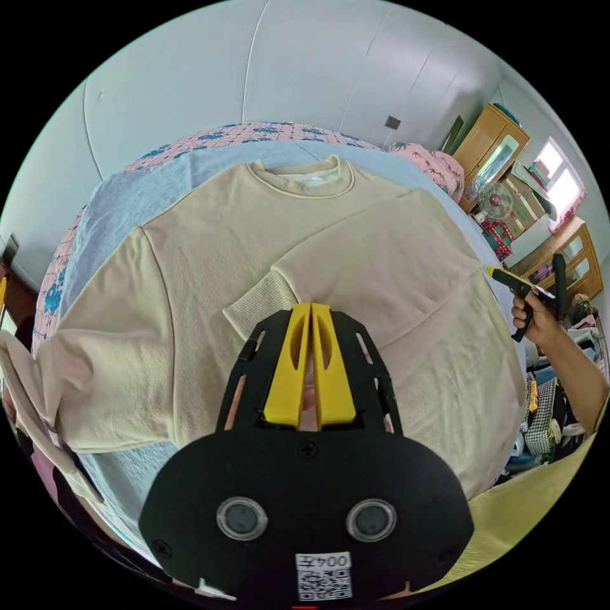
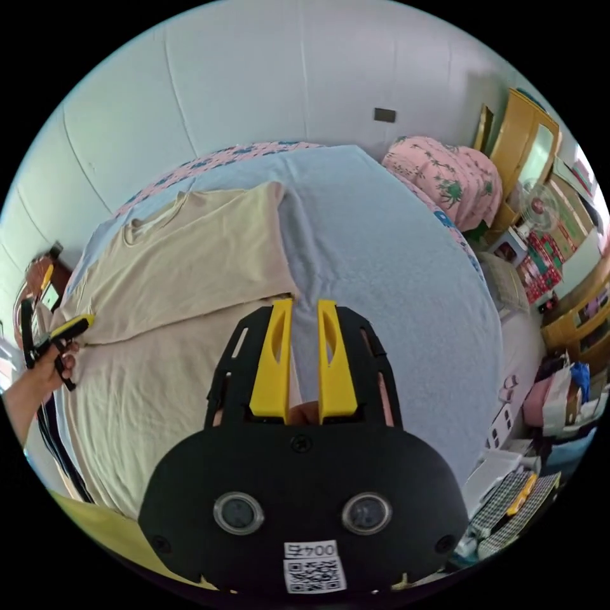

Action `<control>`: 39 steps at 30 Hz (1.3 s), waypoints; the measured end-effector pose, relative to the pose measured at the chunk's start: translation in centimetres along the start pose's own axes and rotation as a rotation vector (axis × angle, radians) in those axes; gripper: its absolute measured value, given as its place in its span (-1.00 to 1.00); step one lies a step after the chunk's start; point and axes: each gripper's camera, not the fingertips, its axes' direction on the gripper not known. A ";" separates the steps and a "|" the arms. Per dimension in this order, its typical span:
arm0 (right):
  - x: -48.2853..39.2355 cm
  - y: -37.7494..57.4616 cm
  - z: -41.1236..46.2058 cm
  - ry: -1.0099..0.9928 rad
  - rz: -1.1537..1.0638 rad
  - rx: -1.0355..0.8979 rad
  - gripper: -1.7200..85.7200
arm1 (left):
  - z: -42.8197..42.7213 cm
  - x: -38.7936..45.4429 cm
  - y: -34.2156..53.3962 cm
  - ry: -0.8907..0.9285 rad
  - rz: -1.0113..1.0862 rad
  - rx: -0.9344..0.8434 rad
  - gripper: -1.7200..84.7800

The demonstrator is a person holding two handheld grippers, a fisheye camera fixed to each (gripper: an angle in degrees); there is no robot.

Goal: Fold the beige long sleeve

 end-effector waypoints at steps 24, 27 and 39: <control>-9.1 4.0 -6.0 -0.254 -0.104 -0.241 -0.83 | -9.3 0.7 -2.0 0.120 -0.030 0.031 -0.91; -12.2 8.1 -5.9 -0.204 -0.222 -0.356 -0.84 | -10.0 1.9 0.6 0.090 0.075 -0.038 -0.90; -18.5 12.8 -2.8 -0.034 -0.338 -0.523 -0.87 | -9.4 9.5 -0.2 -0.042 0.362 -0.065 -0.85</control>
